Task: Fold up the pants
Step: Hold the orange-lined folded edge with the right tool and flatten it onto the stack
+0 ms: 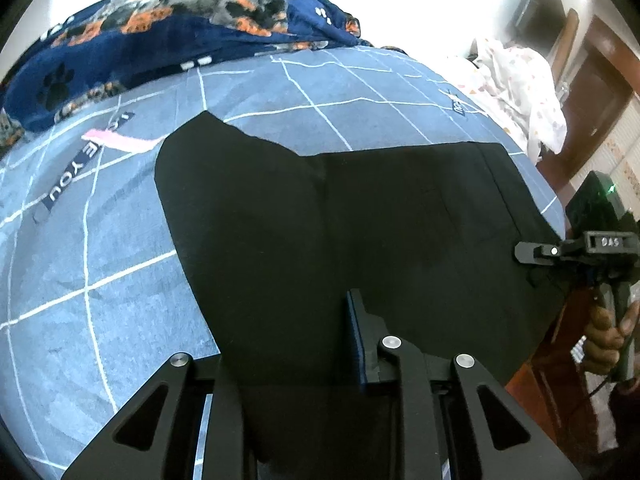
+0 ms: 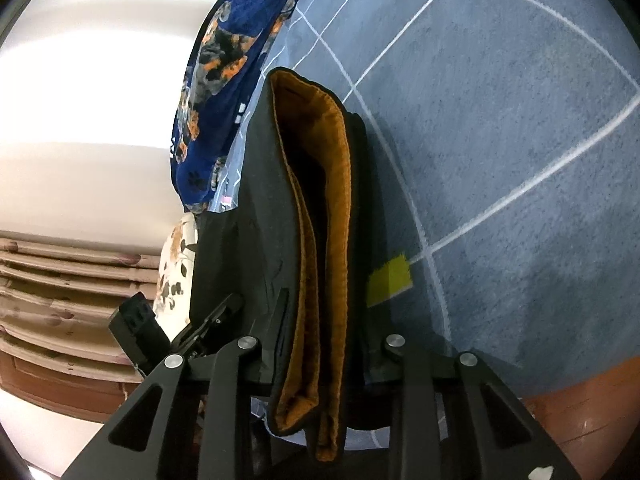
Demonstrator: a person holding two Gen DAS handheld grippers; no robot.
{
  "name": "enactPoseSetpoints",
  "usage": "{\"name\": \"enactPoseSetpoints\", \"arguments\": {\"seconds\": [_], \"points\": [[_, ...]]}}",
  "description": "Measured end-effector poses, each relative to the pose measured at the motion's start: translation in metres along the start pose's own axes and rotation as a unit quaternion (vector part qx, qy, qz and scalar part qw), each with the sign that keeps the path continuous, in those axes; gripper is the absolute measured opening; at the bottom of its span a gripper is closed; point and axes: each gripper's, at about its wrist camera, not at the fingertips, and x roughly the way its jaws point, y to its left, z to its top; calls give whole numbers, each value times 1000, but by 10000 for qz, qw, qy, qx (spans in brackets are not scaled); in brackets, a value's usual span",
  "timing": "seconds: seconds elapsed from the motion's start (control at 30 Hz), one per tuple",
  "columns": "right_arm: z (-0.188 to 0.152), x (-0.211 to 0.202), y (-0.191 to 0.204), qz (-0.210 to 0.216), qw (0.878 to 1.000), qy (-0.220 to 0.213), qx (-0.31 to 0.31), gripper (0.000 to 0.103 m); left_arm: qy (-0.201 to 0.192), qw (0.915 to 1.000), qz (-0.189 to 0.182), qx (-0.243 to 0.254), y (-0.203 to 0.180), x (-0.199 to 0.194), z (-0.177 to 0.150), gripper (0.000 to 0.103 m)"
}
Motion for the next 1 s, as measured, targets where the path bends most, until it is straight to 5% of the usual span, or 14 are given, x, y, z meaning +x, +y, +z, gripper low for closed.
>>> {"name": "enactPoseSetpoints", "arguments": {"seconds": [0.43, 0.6, 1.0], "points": [[5, 10, 0, -92, 9998, 103, -137, 34, 279, 9989, -375, 6, 6, 13, 2, 33], [1, 8, 1, -101, 9998, 49, -150, 27, -38, 9996, -55, 292, -6, 3, -1, 19], [-8, 10, 36, 442, 9990, 49, -93, 23, -548, 9978, 335, 172, 5, -37, 3, 17]]}}
